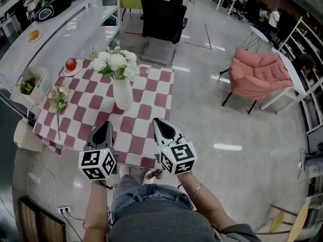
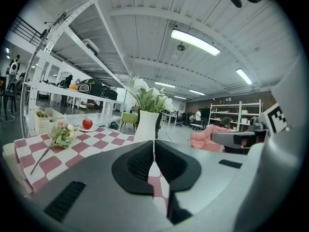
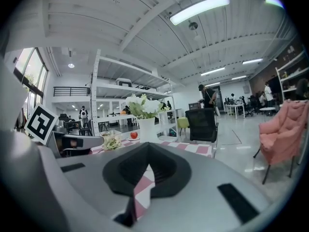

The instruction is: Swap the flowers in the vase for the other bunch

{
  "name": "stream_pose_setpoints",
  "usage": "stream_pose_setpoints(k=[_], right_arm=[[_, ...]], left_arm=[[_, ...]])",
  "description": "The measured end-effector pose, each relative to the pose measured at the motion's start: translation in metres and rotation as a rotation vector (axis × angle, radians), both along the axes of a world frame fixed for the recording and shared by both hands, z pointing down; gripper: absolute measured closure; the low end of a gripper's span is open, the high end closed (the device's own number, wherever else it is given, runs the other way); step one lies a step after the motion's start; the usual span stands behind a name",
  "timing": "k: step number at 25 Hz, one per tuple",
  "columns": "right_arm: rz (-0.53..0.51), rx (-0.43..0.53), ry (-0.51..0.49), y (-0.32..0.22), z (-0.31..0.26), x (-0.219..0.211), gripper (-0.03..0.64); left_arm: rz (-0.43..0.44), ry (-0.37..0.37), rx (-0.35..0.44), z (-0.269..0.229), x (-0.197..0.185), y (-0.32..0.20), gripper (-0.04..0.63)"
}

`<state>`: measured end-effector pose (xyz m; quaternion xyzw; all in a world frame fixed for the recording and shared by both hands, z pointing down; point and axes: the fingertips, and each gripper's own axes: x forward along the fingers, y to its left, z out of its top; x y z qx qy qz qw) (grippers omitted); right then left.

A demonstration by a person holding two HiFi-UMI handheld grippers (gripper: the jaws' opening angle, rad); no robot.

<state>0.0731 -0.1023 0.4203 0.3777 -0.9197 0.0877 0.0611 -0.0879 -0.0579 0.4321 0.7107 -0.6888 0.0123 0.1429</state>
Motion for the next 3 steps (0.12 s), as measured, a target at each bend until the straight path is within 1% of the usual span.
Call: stream_pose_setpoints(k=[3], right_arm=[[-0.005,0.002,-0.008,0.0001,-0.0018,-0.002,0.607]], left_arm=[[0.005,-0.004,0.001,-0.0003,0.0021,-0.0004,0.572]])
